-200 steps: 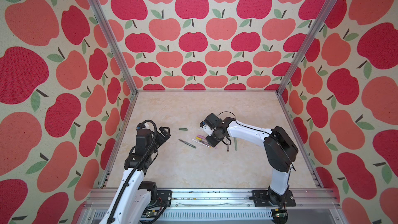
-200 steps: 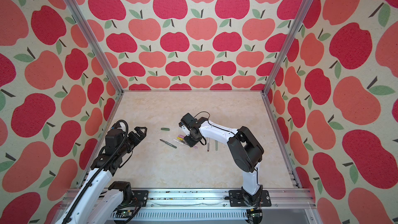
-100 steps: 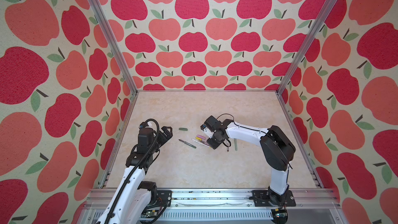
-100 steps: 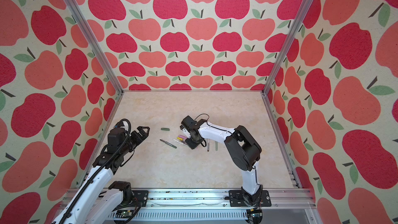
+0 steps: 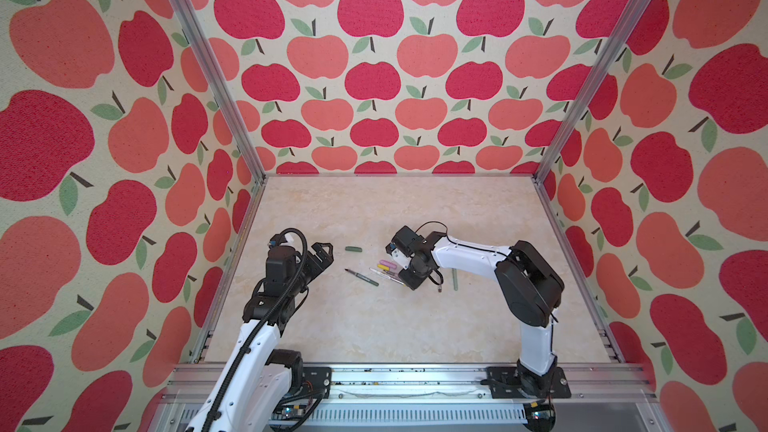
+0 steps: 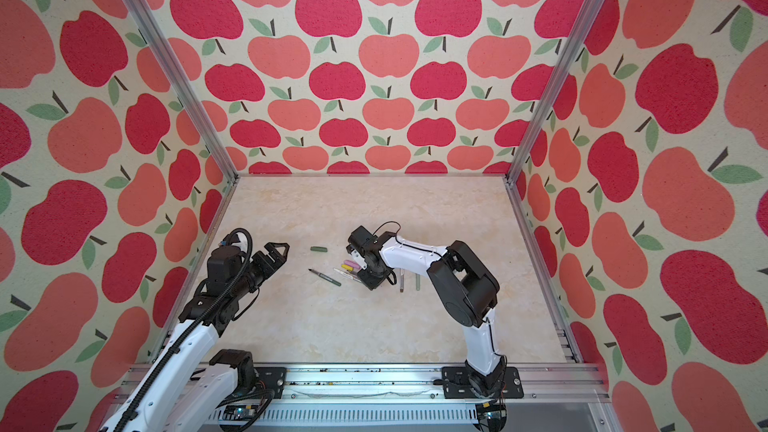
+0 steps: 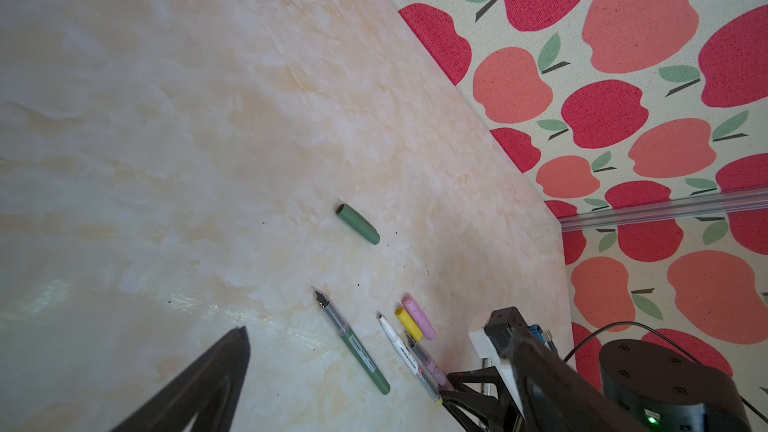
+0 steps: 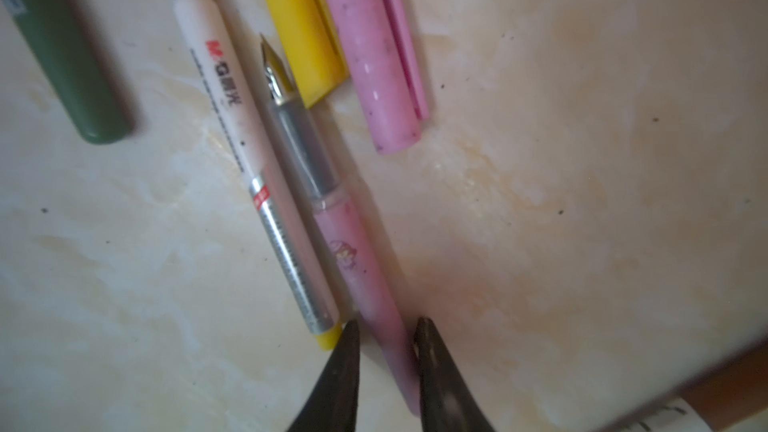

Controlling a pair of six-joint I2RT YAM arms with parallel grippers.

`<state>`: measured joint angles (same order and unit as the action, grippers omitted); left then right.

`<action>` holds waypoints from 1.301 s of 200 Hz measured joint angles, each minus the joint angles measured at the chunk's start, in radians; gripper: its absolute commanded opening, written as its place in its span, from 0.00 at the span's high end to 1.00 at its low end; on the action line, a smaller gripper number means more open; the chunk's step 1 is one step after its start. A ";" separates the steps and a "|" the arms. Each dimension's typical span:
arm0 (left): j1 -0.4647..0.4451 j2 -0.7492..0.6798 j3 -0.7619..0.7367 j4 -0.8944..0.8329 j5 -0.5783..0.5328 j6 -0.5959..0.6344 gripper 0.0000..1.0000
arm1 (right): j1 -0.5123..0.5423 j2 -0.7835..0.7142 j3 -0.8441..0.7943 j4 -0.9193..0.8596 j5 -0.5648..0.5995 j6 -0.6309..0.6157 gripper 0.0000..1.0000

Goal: Insert the pens into the pen caps
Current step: 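Grasp the pink fountain pen with the right gripper while the left arm draws back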

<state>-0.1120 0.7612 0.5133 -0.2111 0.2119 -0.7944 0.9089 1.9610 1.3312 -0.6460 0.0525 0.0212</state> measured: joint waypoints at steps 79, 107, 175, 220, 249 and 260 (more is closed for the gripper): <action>0.000 -0.005 0.000 0.003 0.007 0.000 0.00 | 0.054 0.031 0.043 -0.003 -0.001 -0.022 0.79; 0.000 -0.018 -0.001 0.003 0.007 0.000 0.00 | 0.072 0.051 0.072 -0.003 -0.002 -0.026 0.79; 0.000 -0.032 -0.006 0.004 0.007 0.000 0.00 | 0.090 0.089 0.128 -0.011 -0.005 -0.033 0.71; 0.000 -0.036 -0.008 0.004 0.007 0.000 0.00 | 0.093 0.117 0.169 -0.019 -0.005 -0.033 0.71; 0.000 -0.036 -0.010 0.004 0.007 0.000 0.01 | 0.093 0.127 0.182 -0.022 -0.005 -0.033 0.74; 0.000 -0.037 -0.010 0.004 0.007 0.000 0.01 | 0.093 0.130 0.187 -0.021 -0.005 -0.033 0.76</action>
<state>-0.1116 0.7246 0.5034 -0.2073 0.2188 -0.7944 1.0016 2.0911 1.5177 -0.6674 0.0475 -0.0116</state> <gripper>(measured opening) 0.995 0.254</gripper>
